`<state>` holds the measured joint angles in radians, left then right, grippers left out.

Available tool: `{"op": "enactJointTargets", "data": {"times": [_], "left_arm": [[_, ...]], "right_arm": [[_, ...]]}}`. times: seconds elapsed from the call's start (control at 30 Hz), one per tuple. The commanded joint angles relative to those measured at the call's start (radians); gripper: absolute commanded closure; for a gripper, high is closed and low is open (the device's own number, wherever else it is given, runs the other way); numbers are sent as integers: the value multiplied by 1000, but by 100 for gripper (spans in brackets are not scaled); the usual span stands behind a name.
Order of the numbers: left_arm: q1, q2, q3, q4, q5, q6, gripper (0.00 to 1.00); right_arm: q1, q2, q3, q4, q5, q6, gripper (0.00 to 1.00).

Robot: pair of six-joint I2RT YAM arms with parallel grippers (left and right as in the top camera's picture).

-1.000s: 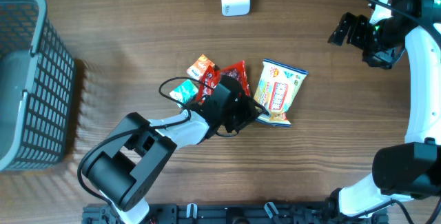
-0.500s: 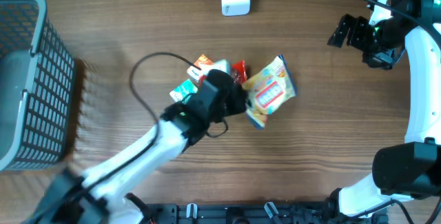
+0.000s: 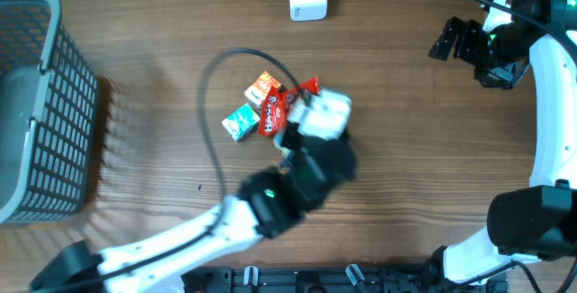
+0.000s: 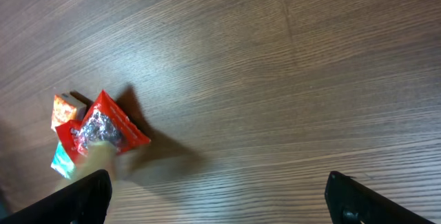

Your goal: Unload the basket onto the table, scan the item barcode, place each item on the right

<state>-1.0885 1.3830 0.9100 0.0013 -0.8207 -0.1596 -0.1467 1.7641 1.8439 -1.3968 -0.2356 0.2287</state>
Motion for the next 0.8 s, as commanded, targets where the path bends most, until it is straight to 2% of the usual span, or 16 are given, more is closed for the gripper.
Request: {"op": "enactJointTargets", "data": {"times": [0.0,0.03,0.1,0.2,0.27,0.3,0.37,0.4,0.43,0.53,0.57,0.63,0.67,0.7,0.77], "left_arm": [[-98,180,13,2,103,-267,96],[-112,231,13,3,139,-323,96],[-152,304,13,16,213,-396,88],[-196,288,30,22,240,-404,87],[-226,249,56,13,357,-436,88],[-237,216,59,11,423,-457,80],[-242,150,59,-6,463,-459,34],[-233,102,59,-26,447,-458,21],[-213,37,59,-56,430,-459,2],[-70,-223,59,-216,397,-477,0],[-21,-277,59,-270,396,-511,0],[174,-414,59,-505,397,-698,2],[239,-439,59,-593,397,-764,3],[328,-449,59,-707,401,-834,3],[405,-423,58,-787,429,-867,7]], "right_arm": [[3,17,-7,-4,-1,-19,0],[3,17,-7,-7,2,-19,0],[3,17,-7,-15,3,-20,0],[3,17,-7,-28,2,-19,0],[3,17,-7,-45,2,-19,0],[3,17,-7,-56,2,-20,0],[3,17,-7,-85,-10,-31,0],[3,17,-7,-96,-31,-52,0],[3,17,-7,-114,-77,-98,0],[17,17,-7,-138,-195,-179,1],[32,17,-7,-139,-230,-209,12],[118,17,-26,-138,-266,-256,70],[180,17,-61,-122,-267,-254,87],[258,17,-117,-84,-267,-249,96],[359,17,-219,-14,-261,-189,96]]}}
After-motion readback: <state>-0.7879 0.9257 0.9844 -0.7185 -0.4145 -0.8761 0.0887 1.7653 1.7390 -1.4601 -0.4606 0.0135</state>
